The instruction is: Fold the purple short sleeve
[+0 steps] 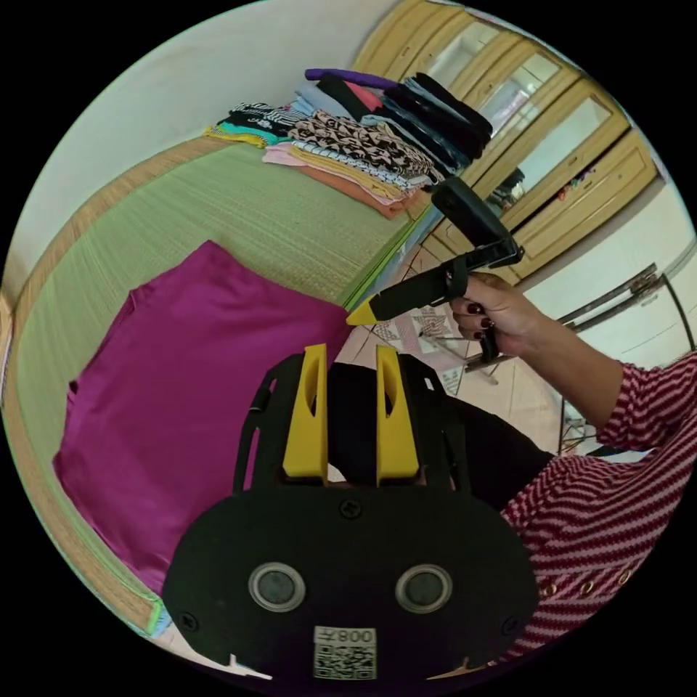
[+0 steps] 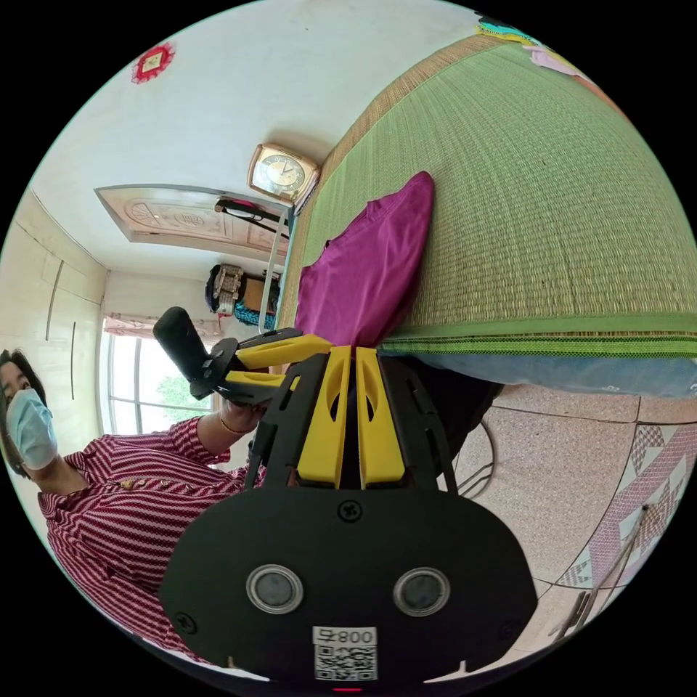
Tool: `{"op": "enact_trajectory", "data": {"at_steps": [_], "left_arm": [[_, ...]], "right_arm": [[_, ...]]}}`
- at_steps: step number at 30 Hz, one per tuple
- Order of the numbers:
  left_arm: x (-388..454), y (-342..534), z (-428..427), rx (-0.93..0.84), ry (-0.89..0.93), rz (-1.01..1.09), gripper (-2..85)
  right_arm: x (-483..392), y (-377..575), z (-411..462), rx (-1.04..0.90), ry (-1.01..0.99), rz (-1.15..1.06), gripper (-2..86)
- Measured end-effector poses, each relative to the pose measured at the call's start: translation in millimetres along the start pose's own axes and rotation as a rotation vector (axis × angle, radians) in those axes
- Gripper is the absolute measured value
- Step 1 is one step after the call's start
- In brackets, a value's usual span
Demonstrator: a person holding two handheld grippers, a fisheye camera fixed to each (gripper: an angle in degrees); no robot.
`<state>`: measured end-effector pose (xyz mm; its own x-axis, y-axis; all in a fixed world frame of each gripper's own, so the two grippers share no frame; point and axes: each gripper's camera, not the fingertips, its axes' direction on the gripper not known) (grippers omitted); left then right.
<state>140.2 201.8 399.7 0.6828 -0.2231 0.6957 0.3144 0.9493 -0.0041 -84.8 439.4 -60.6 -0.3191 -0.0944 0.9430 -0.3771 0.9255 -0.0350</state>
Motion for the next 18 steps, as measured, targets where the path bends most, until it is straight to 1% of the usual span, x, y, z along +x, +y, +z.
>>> {"op": "enact_trajectory", "data": {"at_steps": [4,7,11,15,18], "left_arm": [[34.9,-30.8,-2.2,-0.124,-0.098,0.038,7.5],[48.7,-40.5,-14.0,-0.149,-0.149,0.019,3.6],[58.7,-44.8,-43.9,-0.12,-0.1,-0.023,1.5],[62.5,-44.8,-69.0,-0.091,-0.062,-0.076,1.0],[65.7,-44.9,-87.6,-0.066,-0.027,-0.108,0.9]], "right_arm": [[2.3,-5.0,5.3,-0.018,0.013,0.0,0.8],[6.9,-8.7,12.5,-0.041,0.024,0.003,0.8],[16.5,-11.0,14.7,-0.038,-0.009,0.015,0.8],[34.0,-13.1,8.5,-0.011,-0.082,0.037,0.6],[46.8,-16.4,-0.3,0.026,-0.072,0.064,1.1]]}}
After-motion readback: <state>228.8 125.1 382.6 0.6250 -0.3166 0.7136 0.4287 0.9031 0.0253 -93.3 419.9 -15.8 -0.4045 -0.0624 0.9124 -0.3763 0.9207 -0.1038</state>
